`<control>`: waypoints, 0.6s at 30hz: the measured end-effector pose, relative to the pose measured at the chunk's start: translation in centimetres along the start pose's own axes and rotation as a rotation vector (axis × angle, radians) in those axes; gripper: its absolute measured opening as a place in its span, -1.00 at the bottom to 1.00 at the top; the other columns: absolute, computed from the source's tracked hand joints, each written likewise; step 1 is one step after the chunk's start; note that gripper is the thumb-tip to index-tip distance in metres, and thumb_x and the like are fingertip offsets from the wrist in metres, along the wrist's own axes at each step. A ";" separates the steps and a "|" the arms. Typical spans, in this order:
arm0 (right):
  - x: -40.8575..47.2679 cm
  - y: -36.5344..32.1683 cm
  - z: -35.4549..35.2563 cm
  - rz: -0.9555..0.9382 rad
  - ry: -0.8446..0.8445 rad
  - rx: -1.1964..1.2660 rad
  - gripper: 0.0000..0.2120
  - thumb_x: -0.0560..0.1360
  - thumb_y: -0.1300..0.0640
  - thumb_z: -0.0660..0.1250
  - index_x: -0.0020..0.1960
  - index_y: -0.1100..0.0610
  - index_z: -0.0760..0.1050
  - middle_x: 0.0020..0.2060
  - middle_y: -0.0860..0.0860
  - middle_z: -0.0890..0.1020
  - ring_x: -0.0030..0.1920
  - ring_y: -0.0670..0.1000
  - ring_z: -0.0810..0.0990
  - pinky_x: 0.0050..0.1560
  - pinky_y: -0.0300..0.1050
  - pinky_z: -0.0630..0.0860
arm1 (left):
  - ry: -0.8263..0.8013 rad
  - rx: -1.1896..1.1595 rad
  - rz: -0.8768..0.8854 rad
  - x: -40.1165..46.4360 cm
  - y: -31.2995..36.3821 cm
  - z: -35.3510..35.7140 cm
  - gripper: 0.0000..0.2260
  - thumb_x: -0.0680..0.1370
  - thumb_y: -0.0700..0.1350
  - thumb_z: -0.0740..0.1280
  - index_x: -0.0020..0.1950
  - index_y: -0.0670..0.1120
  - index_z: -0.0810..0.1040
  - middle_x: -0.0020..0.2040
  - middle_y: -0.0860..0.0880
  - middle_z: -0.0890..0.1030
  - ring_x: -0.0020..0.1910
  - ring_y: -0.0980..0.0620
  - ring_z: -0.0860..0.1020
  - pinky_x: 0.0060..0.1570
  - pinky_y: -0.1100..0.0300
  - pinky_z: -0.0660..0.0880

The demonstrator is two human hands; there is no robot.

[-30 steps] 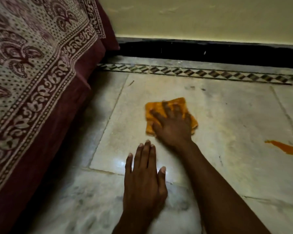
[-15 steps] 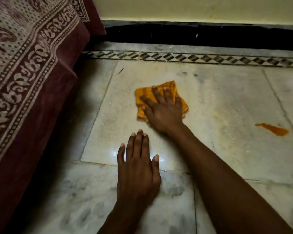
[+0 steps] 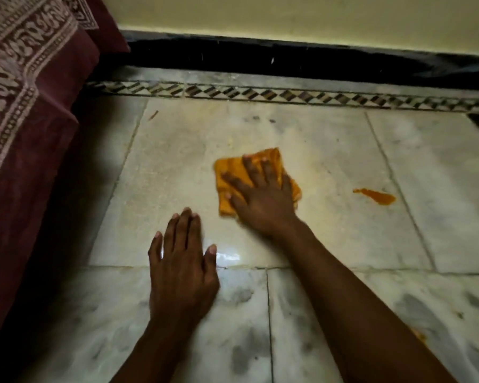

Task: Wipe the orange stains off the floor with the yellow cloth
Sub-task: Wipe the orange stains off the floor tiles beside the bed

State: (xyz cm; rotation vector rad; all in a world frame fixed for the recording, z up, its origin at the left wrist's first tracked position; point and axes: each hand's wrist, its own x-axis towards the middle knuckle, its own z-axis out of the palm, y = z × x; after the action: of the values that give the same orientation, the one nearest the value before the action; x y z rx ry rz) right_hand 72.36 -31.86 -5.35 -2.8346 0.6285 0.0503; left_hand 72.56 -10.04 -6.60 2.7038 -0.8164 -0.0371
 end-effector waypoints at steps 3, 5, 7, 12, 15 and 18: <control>-6.1 3.3 0.3 -0.024 0.073 -0.009 -0.43 0.58 -0.45 -0.14 0.59 -0.48 0.09 0.71 -0.12 0.01 0.71 0.12 -0.05 0.59 0.38 0.06 | 0.006 -0.012 0.002 -0.1 -0.1 -0.1 -0.37 0.64 0.15 0.00 0.67 -0.09 0.24 0.70 -0.06 0.23 0.69 -0.03 0.17 0.64 -0.17 0.12; -5.9 5.6 -0.1 0.269 0.169 -0.002 -0.43 0.59 -0.43 -0.08 0.58 -0.41 0.21 0.71 -0.08 0.10 0.70 0.14 0.03 0.57 0.37 0.11 | -0.002 -0.008 0.003 0.0 -0.1 0.0 -0.37 0.65 0.15 0.00 0.68 -0.08 0.23 0.70 -0.05 0.22 0.69 -0.02 0.15 0.64 -0.16 0.11; -2.3 5.5 -0.6 0.606 0.212 0.085 -0.44 0.63 -0.39 -0.04 0.61 -0.35 0.19 0.72 -0.03 0.04 0.70 0.20 -0.04 0.59 0.44 -0.02 | 0.007 -0.004 -0.001 -0.1 -0.1 0.2 -0.38 0.65 0.14 0.01 0.68 -0.08 0.22 0.71 -0.04 0.21 0.70 -0.01 0.14 0.64 -0.16 0.10; 2.5 0.2 -0.3 0.410 0.088 0.108 -0.43 0.67 -0.35 -0.04 0.66 -0.32 0.04 0.72 0.00 -0.11 0.69 0.27 -0.18 0.58 0.49 -0.21 | 0.012 -0.009 0.009 0.0 -0.1 0.1 -0.38 0.65 0.16 0.00 0.69 -0.03 0.18 0.71 -0.03 0.19 0.70 -0.02 0.13 0.64 -0.17 0.10; -4.4 0.2 1.0 0.096 0.161 0.030 -0.46 0.64 -0.37 -0.06 0.61 -0.38 0.17 0.72 -0.07 0.03 0.71 0.17 -0.03 0.60 0.40 -0.04 | 0.036 -0.017 0.005 -0.2 0.1 -0.1 -0.41 0.65 0.12 0.07 0.68 -0.03 0.23 0.69 -0.06 0.24 0.68 -0.06 0.19 0.62 -0.19 0.15; -8.2 3.7 0.9 0.186 0.170 0.009 -0.44 0.62 -0.37 -0.13 0.59 -0.41 0.20 0.71 -0.10 0.09 0.70 0.13 0.03 0.59 0.34 0.07 | 0.040 -0.015 0.008 -0.2 0.1 -0.1 -0.43 0.66 0.11 0.09 0.66 -0.04 0.26 0.69 -0.06 0.25 0.67 -0.06 0.20 0.61 -0.19 0.16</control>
State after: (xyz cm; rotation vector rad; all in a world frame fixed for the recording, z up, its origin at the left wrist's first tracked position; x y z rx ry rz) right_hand 63.39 -31.56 -6.42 -2.7832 0.9253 -0.1629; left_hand 72.37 -9.96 -6.55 2.6789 -0.8114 0.0128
